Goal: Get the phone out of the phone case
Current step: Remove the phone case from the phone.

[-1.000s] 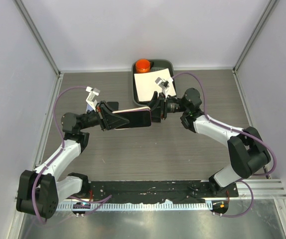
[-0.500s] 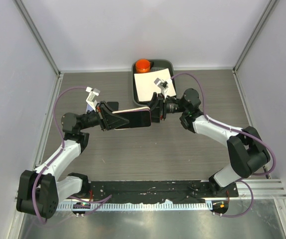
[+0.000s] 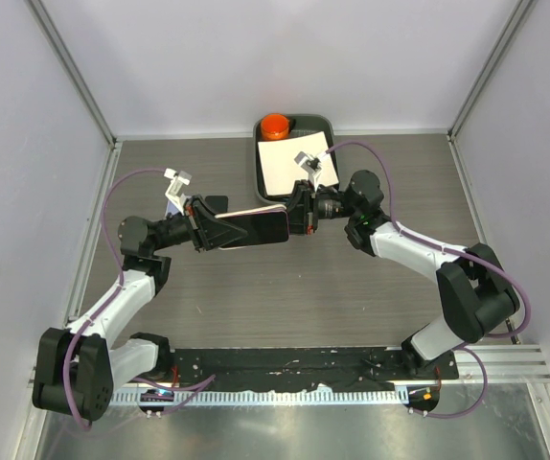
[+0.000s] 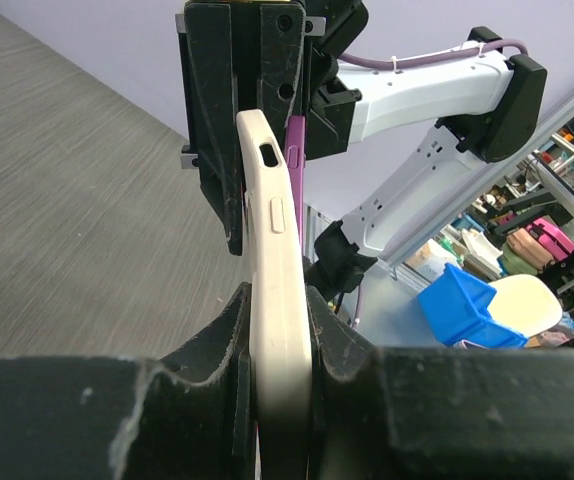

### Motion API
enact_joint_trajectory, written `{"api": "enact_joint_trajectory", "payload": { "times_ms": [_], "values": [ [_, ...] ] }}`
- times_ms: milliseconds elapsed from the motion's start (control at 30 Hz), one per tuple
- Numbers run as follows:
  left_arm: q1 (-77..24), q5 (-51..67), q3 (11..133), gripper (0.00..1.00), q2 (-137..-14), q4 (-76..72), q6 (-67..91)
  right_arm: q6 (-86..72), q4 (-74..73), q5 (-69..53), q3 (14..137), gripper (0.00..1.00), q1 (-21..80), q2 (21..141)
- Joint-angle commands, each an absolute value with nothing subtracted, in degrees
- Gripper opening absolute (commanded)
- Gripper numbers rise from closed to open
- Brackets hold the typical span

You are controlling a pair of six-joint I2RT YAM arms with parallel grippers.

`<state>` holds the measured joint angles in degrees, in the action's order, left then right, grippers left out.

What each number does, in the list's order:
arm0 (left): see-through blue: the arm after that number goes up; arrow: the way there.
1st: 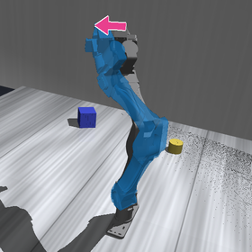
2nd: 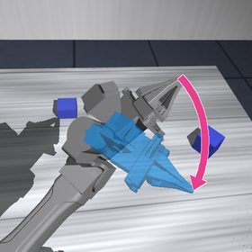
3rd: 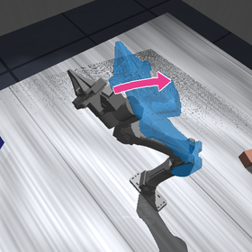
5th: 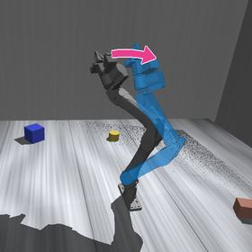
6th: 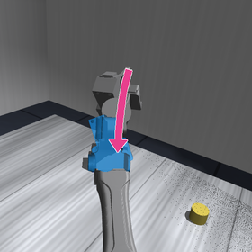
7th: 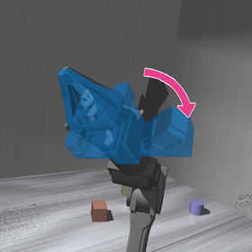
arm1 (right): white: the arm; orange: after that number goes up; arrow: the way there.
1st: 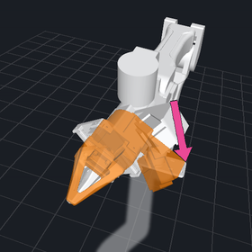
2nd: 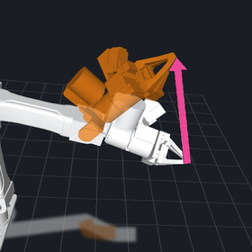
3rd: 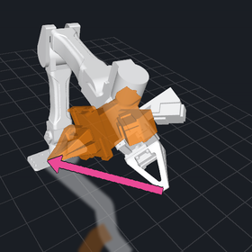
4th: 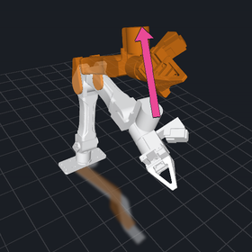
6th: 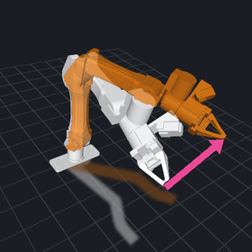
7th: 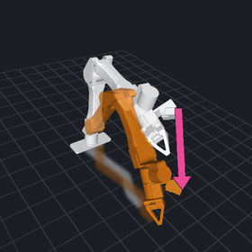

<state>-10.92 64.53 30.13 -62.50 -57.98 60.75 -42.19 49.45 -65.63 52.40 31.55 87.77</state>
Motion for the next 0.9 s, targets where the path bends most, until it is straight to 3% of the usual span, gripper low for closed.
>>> {"api": "enact_joint_trajectory", "payload": {
  "times_ms": [0, 67, 467, 867],
  "values": [
    [-10.3, 57.0, 31.1, 0.01, -61.2, -60.8, 58.4, -41.7, 49.0, -66.3, 53.6, 0.06, 33.2, 86.1],
    [-10.2, 56.6, 31.1, 0.04, -61.3, -60.6, 58.2, -41.7, 48.9, -66.3, 53.7, 0.01, 33.0, 86.2],
    [-9.5, 55.6, 31.0, 0.22, -61.2, -59.2, 57.2, -43.0, 48.0, -65.7, 53.9, 0.01, 30.9, 86.3],
    [-9.2, 56.2, 31.4, 0.56, -61.2, -58.3, 56.4, -44.3, 47.8, -64.8, 53.7, 0.01, 28.8, 86.8]
  ]
}}
